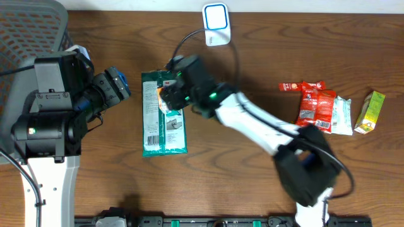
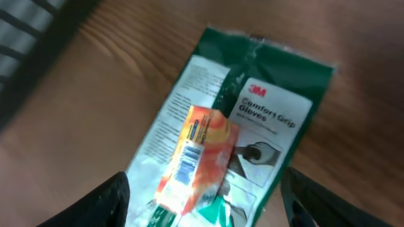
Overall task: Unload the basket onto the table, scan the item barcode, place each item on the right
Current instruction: 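Move the right gripper left and grasp the orange box on the glove packet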
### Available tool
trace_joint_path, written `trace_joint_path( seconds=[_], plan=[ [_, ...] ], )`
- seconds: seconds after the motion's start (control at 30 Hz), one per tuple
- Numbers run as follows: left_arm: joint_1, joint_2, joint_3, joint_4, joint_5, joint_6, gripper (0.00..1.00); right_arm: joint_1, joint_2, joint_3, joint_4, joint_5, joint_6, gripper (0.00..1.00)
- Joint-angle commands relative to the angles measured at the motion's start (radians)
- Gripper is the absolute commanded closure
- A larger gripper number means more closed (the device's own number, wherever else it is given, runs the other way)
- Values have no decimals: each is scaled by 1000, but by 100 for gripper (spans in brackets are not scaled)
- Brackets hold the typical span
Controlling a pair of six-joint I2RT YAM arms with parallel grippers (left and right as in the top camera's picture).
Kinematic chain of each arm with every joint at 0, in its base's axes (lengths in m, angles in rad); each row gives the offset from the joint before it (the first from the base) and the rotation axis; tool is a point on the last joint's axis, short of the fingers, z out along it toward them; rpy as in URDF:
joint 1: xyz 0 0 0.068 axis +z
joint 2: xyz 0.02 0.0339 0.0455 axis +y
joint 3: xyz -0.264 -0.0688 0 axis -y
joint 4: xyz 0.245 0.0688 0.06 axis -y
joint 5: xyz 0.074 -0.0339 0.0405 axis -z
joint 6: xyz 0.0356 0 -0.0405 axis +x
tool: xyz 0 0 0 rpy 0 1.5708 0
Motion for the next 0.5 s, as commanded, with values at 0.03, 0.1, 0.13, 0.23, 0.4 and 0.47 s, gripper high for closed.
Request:
trace_joint_path(
  seconds=[0.03, 0.1, 0.13, 0.23, 0.4, 0.47],
  plan=[
    [3, 3, 7, -3, -3, 2, 14, 56, 75, 9, 59, 210, -1, 27],
    [3, 3, 7, -3, -3, 2, 14, 70, 98, 9, 79, 207, -1, 27],
    [3, 3, 7, -3, -3, 2, 15, 77, 109, 9, 86, 206, -1, 27],
    [3, 3, 7, -3, -3, 2, 15, 93, 122, 9, 81, 211, -1, 34],
    [3, 3, 7, -3, -3, 2, 15, 97, 122, 9, 85, 248, -1, 55],
    [3, 3, 7, -3, -3, 2, 15, 95, 122, 9, 83, 247, 0, 52]
  ],
)
